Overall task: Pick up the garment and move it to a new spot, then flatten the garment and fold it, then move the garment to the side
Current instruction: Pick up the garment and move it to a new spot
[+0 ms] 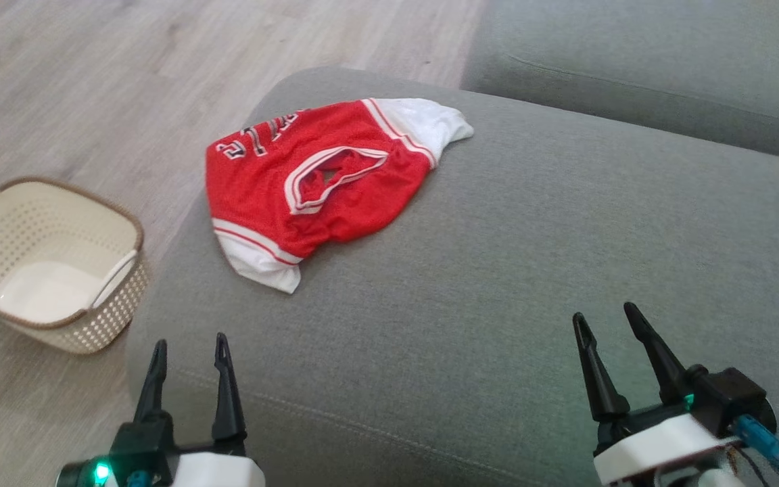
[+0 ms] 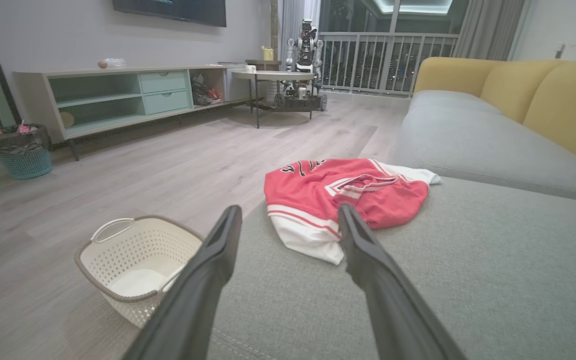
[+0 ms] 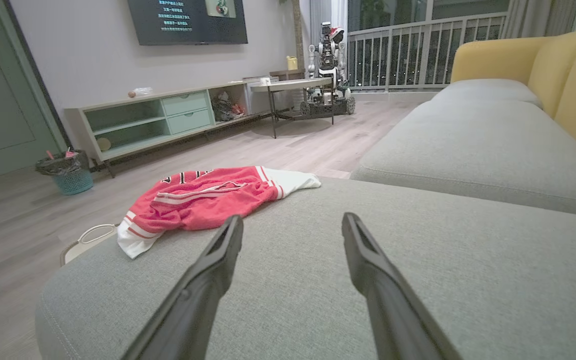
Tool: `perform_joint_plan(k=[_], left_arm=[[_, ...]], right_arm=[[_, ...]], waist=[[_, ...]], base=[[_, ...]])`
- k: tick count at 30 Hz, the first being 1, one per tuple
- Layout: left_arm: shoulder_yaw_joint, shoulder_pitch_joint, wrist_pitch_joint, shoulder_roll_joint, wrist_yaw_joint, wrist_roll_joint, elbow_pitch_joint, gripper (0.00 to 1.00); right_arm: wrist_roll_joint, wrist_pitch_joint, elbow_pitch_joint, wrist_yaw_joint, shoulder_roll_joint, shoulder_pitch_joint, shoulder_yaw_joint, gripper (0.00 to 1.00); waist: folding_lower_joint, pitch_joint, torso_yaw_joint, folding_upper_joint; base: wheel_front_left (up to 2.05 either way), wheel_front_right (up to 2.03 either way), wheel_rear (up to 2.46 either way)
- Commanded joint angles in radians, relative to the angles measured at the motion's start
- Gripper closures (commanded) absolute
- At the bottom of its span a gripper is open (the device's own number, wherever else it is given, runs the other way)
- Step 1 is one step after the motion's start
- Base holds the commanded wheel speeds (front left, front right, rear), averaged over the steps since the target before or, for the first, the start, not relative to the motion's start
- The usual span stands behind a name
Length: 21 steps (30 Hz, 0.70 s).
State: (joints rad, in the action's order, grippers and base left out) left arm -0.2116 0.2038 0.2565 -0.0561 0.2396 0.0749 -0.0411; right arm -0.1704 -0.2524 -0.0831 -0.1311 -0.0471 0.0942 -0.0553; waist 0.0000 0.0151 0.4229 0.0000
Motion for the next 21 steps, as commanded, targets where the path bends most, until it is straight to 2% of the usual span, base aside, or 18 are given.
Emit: perform_joint_plan(k=[1,7,10,17,18,21], left_arm=[[0.031,-0.027,0.005,0.006,0.008,0.004,-0.041,0.00],[0.040,-0.042,0.005,0.006,0.014,0.011,-0.051,0.00],[0.051,-0.090,0.005,0.006,-0.002,-0.001,-0.059,0.00],[0.108,-0.306,0.005,-0.026,-0.086,0.011,-0.017,0.00],[0.108,-0.306,0.005,-0.026,-0.086,0.011,-0.017,0.00],[0.107,-0.438,0.005,-0.056,-0.145,0.014,0.071,0.00]], right_arm=[[0.007,-0.009,0.037,0.000,-0.003,-0.021,-0.021,0.00],[0.029,-0.009,0.046,0.000,-0.003,-0.027,-0.022,0.00],[0.045,-0.009,0.048,0.000,-0.003,-0.037,-0.019,0.00],[0.108,-0.009,0.059,0.000,-0.008,-0.077,-0.004,0.00],[0.108,-0.009,0.059,0.000,-0.008,-0.077,-0.004,0.00],[0.121,-0.009,0.067,0.000,-0.036,-0.100,-0.005,0.00]], waist=[[0.0000,-0.003,0.013,0.0000],[0.0000,-0.037,0.018,0.0000],[0.0000,-0.067,0.011,0.0000],[0.0000,-0.175,-0.023,0.0000],[0.0000,-0.175,-0.023,0.0000],[0.0000,-0.227,-0.036,0.0000]], base=[[0.00,0.00,0.00],[0.00,0.00,0.00],[0.00,0.00,0.00],[0.00,0.00,0.00],[0.00,0.00,0.00],[0.00,0.00,0.00]])
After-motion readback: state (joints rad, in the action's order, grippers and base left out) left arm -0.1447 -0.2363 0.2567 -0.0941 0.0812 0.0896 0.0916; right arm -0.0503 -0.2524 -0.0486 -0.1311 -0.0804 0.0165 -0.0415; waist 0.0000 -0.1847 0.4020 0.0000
